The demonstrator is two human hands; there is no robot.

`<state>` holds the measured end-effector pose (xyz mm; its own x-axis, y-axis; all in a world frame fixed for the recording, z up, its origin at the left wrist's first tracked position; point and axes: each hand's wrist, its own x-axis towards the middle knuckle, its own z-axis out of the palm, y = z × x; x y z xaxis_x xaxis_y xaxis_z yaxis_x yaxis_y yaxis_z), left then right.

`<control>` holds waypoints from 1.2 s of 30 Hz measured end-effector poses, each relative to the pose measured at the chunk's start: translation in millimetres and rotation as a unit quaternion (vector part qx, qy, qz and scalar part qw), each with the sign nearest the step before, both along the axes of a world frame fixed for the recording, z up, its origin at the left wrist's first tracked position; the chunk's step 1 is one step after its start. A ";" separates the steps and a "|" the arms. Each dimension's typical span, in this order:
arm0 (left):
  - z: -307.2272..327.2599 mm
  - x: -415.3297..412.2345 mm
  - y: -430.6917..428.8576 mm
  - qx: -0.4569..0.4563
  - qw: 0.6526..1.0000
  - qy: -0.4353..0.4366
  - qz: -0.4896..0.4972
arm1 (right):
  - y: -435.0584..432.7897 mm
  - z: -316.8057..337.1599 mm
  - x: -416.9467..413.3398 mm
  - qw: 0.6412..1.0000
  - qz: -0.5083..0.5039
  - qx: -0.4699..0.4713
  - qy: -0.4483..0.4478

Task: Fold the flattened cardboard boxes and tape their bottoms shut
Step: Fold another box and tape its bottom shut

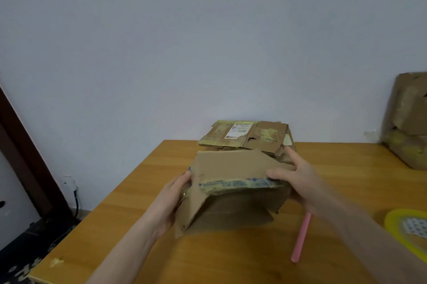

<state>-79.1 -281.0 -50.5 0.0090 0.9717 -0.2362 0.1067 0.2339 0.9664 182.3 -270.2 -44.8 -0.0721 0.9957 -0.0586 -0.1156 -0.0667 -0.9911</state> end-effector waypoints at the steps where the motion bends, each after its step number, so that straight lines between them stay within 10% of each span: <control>1: 1.2 -2.3 -3.8 0.006 0.999 0.024 -0.029 | 2.0 1.8 2.1 1.000 -0.026 -0.010 -0.012; 8: 5.3 -29.2 -24.4 0.110 0.961 0.148 -0.207 | 11.1 13.0 18.5 0.995 -0.037 -0.062 0.072; 12: 11.5 -27.9 -25.4 0.148 0.963 0.076 -0.213 | 9.0 24.0 17.7 0.975 0.015 -0.014 0.219; 18: 24.4 1.4 -34.7 0.221 0.951 0.178 -0.125 | 16.3 23.7 4.8 0.997 -0.065 0.018 0.044; 22: 7.9 -4.2 -23.2 0.340 0.861 0.377 -0.003 | 18.0 20.0 4.8 0.991 -0.086 0.071 -0.074; 27: -13.5 -26.9 0.9 0.267 0.913 0.308 0.024 | 17.7 -1.2 8.0 0.989 -0.057 0.094 -0.104; 31: -17.9 -34.5 14.4 0.253 0.807 0.521 0.117 | 21.8 -13.6 -1.4 0.986 -0.058 0.126 -0.092; 36: -12.4 -1.7 13.9 0.243 0.958 0.144 0.049 | 23.9 -14.3 -19.3 0.981 -0.044 0.168 -0.084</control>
<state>-80.8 -267.2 -62.8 -0.0852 0.9606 0.2644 0.3850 -0.2130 0.8980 163.1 -246.3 -59.1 -0.0032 0.9629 0.2700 0.0611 0.2697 -0.9610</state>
